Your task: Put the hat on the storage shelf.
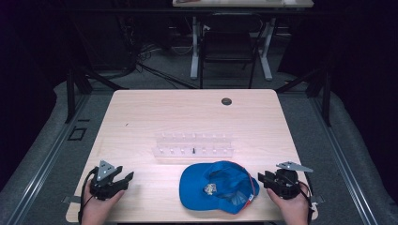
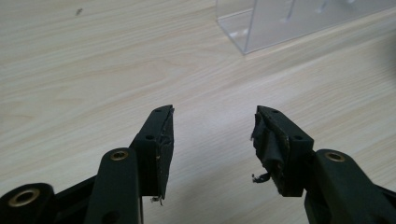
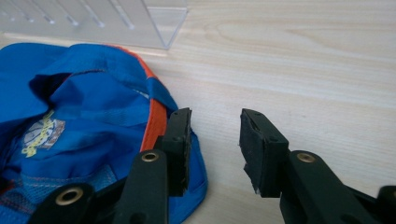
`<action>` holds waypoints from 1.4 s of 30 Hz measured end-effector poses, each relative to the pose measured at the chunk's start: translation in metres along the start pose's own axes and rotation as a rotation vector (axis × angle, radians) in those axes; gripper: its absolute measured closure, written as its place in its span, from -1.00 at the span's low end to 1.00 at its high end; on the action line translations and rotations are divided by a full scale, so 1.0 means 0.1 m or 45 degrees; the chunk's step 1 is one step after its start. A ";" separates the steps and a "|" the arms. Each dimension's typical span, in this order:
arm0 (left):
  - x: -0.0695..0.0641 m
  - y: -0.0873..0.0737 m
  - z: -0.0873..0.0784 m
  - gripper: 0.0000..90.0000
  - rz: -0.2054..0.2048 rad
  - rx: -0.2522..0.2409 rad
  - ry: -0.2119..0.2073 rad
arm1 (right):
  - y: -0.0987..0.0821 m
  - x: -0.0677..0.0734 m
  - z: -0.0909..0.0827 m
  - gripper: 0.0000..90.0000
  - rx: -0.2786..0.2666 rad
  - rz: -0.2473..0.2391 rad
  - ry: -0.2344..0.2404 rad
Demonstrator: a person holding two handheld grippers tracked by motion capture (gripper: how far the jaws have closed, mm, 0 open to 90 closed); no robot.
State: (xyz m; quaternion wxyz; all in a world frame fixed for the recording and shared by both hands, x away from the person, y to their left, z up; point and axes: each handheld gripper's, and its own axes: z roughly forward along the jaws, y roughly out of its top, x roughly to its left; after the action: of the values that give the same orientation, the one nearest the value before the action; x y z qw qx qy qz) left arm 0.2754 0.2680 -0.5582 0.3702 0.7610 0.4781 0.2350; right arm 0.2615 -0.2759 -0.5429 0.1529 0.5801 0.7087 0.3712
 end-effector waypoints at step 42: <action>-0.09 -0.02 0.02 0.15 0.026 0.027 -0.112 | -0.04 0.09 0.22 0.42 0.220 -0.012 0.038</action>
State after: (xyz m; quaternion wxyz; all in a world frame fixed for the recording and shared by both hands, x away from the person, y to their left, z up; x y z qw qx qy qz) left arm 0.2722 0.2600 -0.5610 0.3805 0.7793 0.4559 0.2000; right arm 0.2703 -0.2603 -0.5590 0.0935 0.5821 0.7431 0.3165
